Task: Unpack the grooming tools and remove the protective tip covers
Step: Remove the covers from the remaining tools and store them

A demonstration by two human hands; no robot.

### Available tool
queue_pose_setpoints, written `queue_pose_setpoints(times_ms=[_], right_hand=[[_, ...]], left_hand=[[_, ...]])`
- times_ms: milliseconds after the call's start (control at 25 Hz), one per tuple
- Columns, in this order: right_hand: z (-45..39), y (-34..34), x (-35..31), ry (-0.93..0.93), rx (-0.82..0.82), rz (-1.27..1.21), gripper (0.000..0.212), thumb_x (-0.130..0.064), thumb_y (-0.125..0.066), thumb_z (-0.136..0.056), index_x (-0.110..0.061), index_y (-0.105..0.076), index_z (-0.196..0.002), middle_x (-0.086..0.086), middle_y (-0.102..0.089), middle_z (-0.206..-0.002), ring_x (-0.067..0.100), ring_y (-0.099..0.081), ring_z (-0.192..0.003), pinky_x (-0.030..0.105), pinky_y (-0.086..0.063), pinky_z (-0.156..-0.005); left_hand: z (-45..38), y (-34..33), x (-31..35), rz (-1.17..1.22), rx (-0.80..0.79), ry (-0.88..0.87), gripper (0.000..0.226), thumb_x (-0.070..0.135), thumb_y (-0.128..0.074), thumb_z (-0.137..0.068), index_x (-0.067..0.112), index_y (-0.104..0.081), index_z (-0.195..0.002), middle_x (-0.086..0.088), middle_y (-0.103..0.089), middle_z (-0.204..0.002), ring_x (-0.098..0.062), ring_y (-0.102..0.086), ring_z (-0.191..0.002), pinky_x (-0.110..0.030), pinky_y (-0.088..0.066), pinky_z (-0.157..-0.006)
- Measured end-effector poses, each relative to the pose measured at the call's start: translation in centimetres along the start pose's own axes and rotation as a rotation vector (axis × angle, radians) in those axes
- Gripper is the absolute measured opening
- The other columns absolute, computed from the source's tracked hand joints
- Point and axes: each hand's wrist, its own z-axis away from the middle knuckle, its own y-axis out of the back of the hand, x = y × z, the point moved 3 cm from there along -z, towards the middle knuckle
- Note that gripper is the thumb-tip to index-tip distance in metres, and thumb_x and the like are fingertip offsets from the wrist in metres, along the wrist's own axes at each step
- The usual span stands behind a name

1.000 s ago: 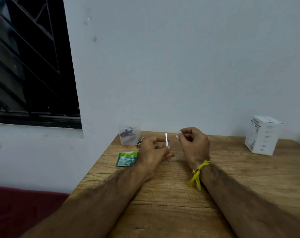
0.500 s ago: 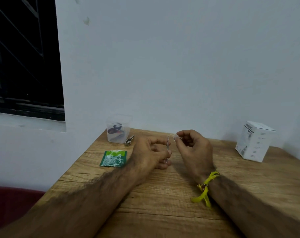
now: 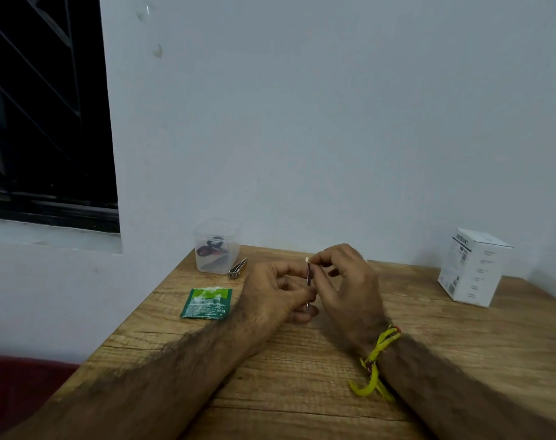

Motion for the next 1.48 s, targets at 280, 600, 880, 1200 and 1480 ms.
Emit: queue_pose_setpoints(times_ms=[280,600,880,1200,1480], right_hand=[[0.12,-0.29,0.17,-0.012,-0.111,0.015,0.010,-0.002,-0.067,-0.087,-0.010,-0.070,-0.091,-0.002,-0.063,-0.090,0.016,-0.060,-0.088,0.041,-0.052,-0.076],[-0.05,-0.21,0.01,-0.020,-0.070,-0.025,0.010,0.002,-0.066,-0.086,-0.007,-0.070,-0.089,0.001,-0.063,-0.087,0.018,-0.062,-0.084,0.043,-0.053,-0.075],[-0.03,-0.19,-0.01,-0.006,-0.063,-0.028,0.010,0.003,-0.067,-0.086,-0.006,-0.070,-0.090,0.002,-0.063,-0.087,0.019,-0.062,-0.083,0.042,-0.053,-0.074],[0.12,-0.10,0.03,0.046,-0.097,-0.014,0.011,0.003,-0.068,-0.085,-0.007,-0.070,-0.089,0.001,-0.064,-0.086,0.017,-0.062,-0.083,0.042,-0.053,-0.074],[0.14,0.23,0.17,0.037,-0.114,0.004,0.007,0.000,-0.067,-0.087,-0.004,-0.071,-0.091,0.005,-0.063,-0.087,0.021,-0.062,-0.083,0.043,-0.053,-0.074]], left_hand=[[-0.07,0.21,-0.24,0.048,0.016,0.022,0.023,-0.003,-0.079,-0.082,0.004,-0.072,-0.104,-0.018,-0.075,-0.081,-0.031,-0.075,-0.068,-0.028,-0.059,-0.055],[-0.17,0.29,-0.27,0.044,0.006,0.035,0.021,-0.005,-0.078,-0.082,0.003,-0.074,-0.101,-0.024,-0.074,-0.086,-0.034,-0.074,-0.070,-0.029,-0.060,-0.056],[-0.24,0.28,-0.36,0.031,0.010,0.039,0.022,-0.004,-0.079,-0.081,0.002,-0.074,-0.101,-0.026,-0.074,-0.087,-0.035,-0.074,-0.070,-0.028,-0.059,-0.054],[-0.28,0.22,-0.40,0.053,0.011,0.037,0.024,-0.006,-0.078,-0.081,-0.001,-0.071,-0.104,-0.028,-0.073,-0.089,-0.030,-0.073,-0.065,-0.028,-0.059,-0.054],[-0.07,0.25,-0.19,0.063,-0.045,0.024,0.041,-0.014,-0.078,-0.076,0.005,-0.071,-0.111,-0.026,-0.074,-0.091,-0.032,-0.076,-0.073,-0.030,-0.061,-0.059]])
